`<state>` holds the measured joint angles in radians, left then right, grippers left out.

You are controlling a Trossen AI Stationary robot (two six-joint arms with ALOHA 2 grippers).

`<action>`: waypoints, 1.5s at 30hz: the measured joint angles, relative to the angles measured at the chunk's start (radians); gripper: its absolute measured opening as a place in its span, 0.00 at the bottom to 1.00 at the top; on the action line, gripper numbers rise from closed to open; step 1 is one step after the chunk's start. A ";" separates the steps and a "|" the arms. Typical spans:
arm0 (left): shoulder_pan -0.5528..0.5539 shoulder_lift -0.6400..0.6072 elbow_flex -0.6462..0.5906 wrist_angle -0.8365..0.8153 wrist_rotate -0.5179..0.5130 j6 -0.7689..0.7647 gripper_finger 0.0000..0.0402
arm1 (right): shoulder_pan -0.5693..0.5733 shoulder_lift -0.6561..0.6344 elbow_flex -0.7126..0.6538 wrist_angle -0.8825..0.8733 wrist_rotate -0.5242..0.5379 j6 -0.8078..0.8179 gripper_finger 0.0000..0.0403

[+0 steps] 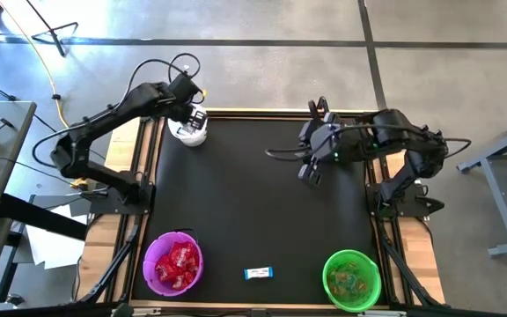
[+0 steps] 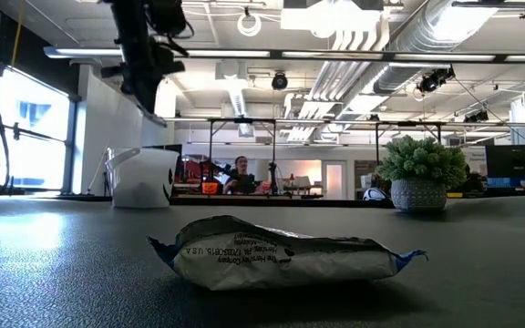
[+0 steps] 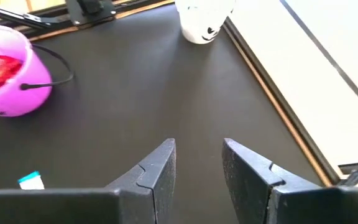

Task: Sort candy
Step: Put the white chocolate into the white bucket

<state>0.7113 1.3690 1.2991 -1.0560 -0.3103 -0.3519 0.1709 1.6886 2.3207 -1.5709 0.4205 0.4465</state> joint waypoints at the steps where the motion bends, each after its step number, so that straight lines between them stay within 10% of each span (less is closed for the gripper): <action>1: 0.009 0.017 0.000 -0.007 0.011 0.006 0.00 | -0.011 0.000 0.000 0.000 0.000 -0.014 0.31; 19: 0.027 0.138 0.000 0.001 0.123 0.075 0.19 | -0.136 0.000 0.000 0.000 -0.005 -0.178 0.31; 25: -0.003 0.139 0.000 0.017 0.366 0.079 0.26 | -0.146 0.000 0.000 0.000 -0.006 -0.177 0.31; 45: -0.636 0.139 0.000 0.235 0.539 -0.102 0.26 | -0.137 0.000 0.000 0.000 -0.063 -0.054 0.31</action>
<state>0.0753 1.5078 1.2995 -0.8213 0.2292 -0.4543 0.0337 1.6886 2.3207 -1.5711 0.3571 0.3927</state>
